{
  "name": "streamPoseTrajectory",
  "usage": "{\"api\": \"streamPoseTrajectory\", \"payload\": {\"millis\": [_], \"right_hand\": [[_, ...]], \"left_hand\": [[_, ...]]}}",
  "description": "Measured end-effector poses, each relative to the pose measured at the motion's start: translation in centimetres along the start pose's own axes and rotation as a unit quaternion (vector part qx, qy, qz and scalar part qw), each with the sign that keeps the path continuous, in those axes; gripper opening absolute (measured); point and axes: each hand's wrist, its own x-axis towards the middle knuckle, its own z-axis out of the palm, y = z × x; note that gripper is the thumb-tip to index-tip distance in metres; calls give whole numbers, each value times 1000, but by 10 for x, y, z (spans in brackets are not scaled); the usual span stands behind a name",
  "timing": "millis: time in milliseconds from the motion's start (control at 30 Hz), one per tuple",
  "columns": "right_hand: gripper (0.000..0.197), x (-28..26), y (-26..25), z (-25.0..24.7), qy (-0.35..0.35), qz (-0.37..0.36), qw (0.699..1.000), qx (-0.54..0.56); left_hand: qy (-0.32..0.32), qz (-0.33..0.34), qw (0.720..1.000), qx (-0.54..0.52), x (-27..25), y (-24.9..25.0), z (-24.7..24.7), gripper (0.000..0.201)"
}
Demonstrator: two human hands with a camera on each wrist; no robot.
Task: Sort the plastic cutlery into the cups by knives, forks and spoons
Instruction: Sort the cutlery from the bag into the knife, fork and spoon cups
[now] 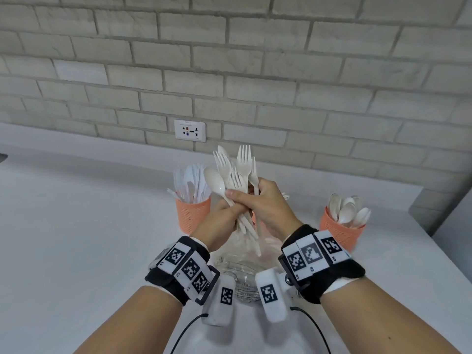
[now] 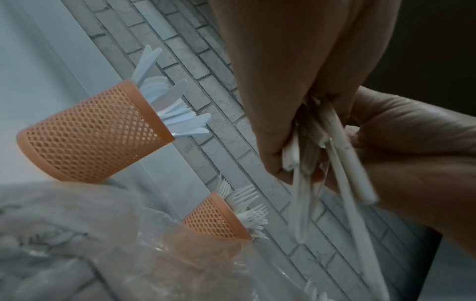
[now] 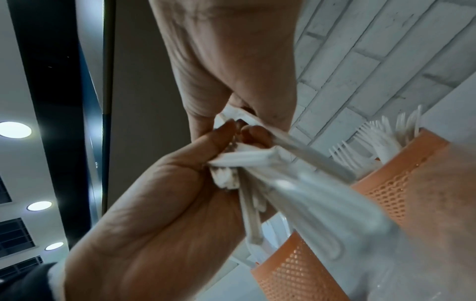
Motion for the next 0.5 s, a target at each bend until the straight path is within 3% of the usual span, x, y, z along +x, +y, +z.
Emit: {"api": "streamPoseTrajectory", "payload": {"millis": [200,367,500], "right_hand": [[5,-1,6,-15,-29,6,999,13],[15,3,9,-25,40,10,998,46],[13,2,9,-32,52,3,993,104]], "left_hand": [[-42,-27,999,-14,2,-3,9,31],[-51,-18,992,-117,8,-4,17,24],[-55,-19,992,-111,10,-5,22,19]]}}
